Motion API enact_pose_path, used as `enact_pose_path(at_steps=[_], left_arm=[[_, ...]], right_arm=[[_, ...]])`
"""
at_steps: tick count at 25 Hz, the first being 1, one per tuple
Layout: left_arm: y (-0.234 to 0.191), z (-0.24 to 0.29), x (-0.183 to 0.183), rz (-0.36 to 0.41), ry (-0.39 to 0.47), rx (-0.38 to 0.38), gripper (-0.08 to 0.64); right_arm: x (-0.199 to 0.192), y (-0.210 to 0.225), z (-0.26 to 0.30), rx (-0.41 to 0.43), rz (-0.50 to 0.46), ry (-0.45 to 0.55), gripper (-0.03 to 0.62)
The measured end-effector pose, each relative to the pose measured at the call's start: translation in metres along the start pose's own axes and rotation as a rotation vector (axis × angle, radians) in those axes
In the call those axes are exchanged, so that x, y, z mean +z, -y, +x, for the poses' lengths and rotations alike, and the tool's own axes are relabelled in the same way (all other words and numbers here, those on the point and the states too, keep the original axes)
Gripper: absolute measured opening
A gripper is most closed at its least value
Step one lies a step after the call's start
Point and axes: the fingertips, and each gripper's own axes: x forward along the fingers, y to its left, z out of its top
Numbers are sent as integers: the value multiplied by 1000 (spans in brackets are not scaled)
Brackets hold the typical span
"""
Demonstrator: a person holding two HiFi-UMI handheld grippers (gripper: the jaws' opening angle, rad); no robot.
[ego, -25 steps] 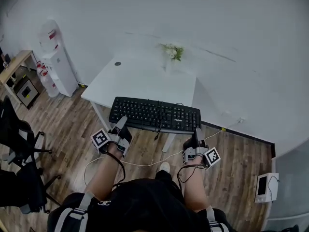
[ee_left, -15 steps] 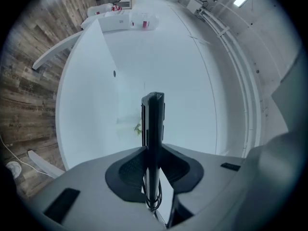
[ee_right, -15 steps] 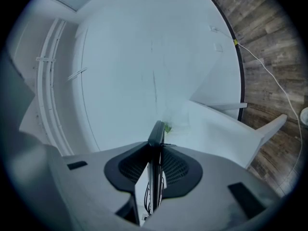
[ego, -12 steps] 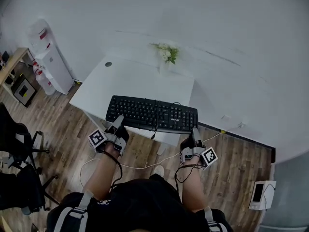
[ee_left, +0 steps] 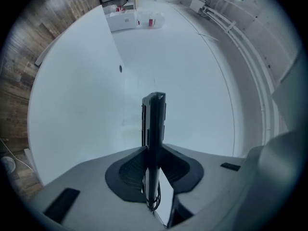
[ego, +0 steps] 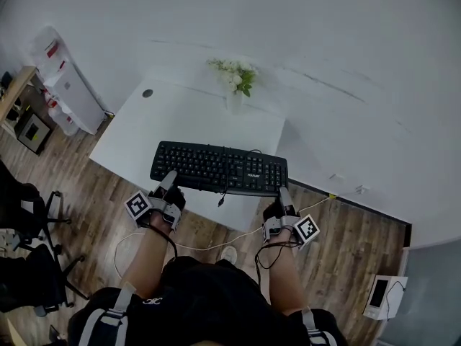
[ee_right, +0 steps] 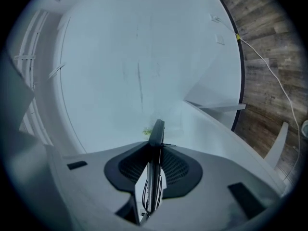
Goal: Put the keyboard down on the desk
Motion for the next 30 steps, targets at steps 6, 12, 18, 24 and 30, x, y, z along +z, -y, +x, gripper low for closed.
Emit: enact_pose_path(at_steps=[6, 12, 18, 24, 30], left_arm=[[-7, 6, 5, 3, 6, 17, 80], [-20, 41, 35, 3, -67, 25, 80], [-43, 79, 74, -1, -170, 44, 80], [-75, 103, 102, -44, -223, 90, 80], [-111, 122, 109, -68, -256, 157, 80]], right_arm=[[-1, 11, 9, -24, 17, -9, 81], [-6, 14, 38, -11, -10, 40, 81], [-25, 38, 66, -59, 0, 124, 81], [-41, 58, 88, -130, 16, 161, 81], [-39, 93, 92, -230, 35, 185, 81]])
